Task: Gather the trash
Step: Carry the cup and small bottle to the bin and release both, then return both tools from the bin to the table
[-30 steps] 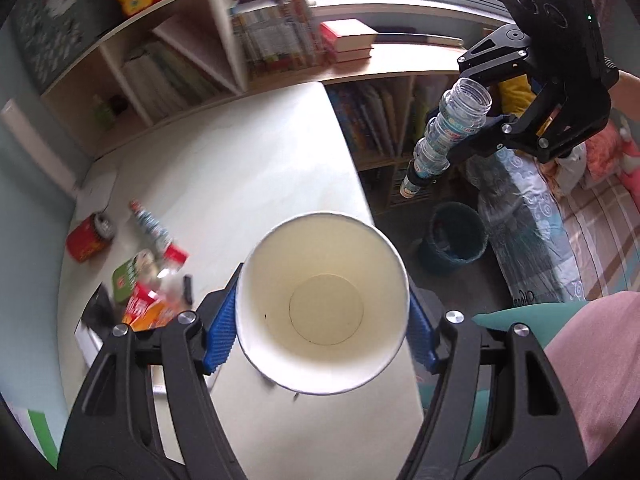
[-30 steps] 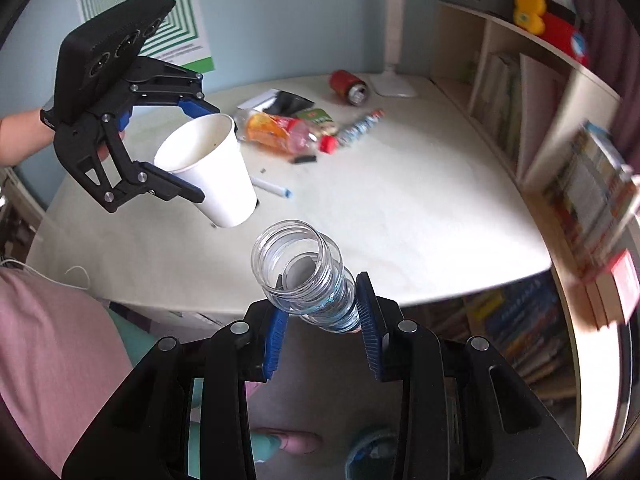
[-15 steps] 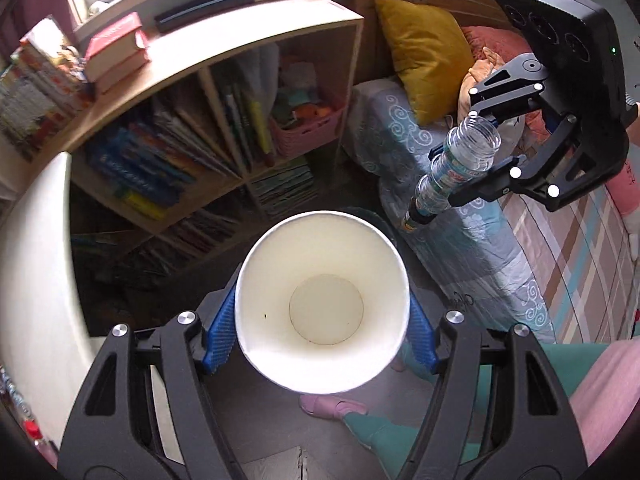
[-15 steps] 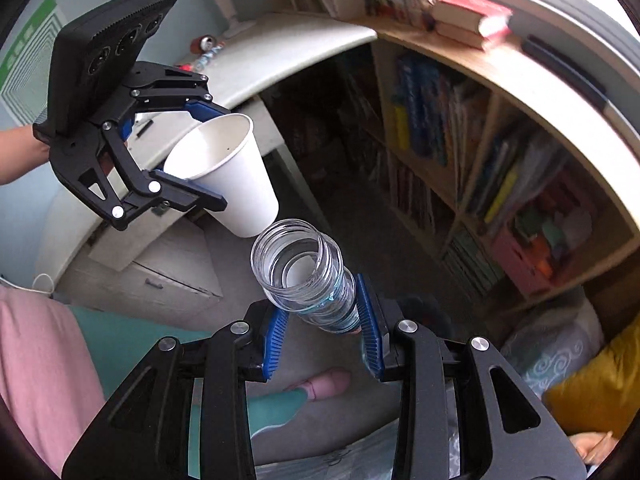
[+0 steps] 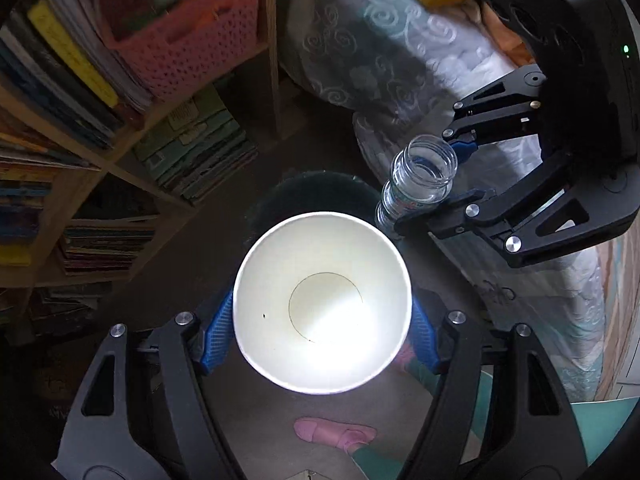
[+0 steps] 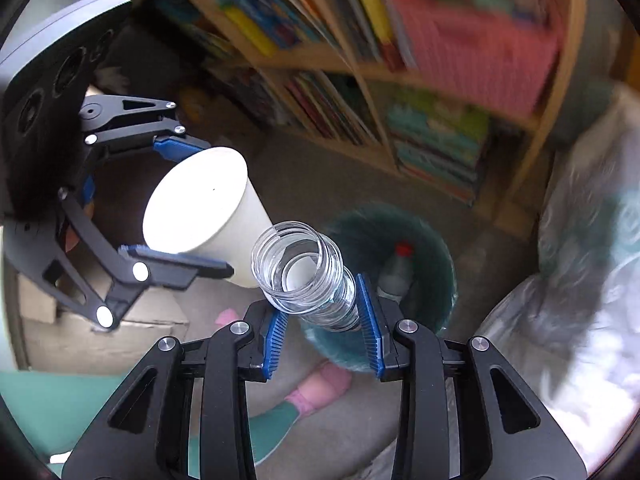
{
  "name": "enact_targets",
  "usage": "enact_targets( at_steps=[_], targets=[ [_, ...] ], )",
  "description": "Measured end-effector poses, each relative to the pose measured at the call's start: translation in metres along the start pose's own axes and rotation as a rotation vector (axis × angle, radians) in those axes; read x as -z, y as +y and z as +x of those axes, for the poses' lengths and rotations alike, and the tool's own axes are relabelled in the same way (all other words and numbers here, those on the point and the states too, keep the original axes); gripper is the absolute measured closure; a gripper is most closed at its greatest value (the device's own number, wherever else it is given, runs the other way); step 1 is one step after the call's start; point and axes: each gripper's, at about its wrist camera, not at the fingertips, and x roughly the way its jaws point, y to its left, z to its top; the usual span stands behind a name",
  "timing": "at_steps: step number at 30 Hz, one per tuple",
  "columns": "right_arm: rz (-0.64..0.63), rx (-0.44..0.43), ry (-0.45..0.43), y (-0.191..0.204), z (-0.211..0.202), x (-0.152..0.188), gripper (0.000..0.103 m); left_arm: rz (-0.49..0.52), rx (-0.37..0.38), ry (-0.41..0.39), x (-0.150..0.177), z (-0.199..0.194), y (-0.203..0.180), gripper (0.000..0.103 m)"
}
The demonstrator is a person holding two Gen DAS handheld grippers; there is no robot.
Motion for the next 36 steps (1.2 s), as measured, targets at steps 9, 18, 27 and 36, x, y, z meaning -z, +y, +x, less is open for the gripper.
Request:
enact_targets(
  at_steps=[9,18,27,36],
  targets=[
    [0.116,0.057,0.084,-0.056,0.105,0.032,0.031,-0.006,-0.047,0.187,0.012,0.142,0.017,0.027],
    [0.077,0.005,0.069,-0.045,0.067,0.027,0.033,-0.059,-0.002,0.155,0.036,0.086,0.02,0.026],
    [-0.123,-0.091,0.063,0.042,-0.016,-0.014,0.032,-0.237,0.06,-0.008,0.081,-0.083,0.02,0.025],
    [-0.39,-0.208,0.02,0.196,-0.111,-0.093,0.032,-0.577,-0.043,-0.217,0.192,-0.297,0.042,0.019]
  ],
)
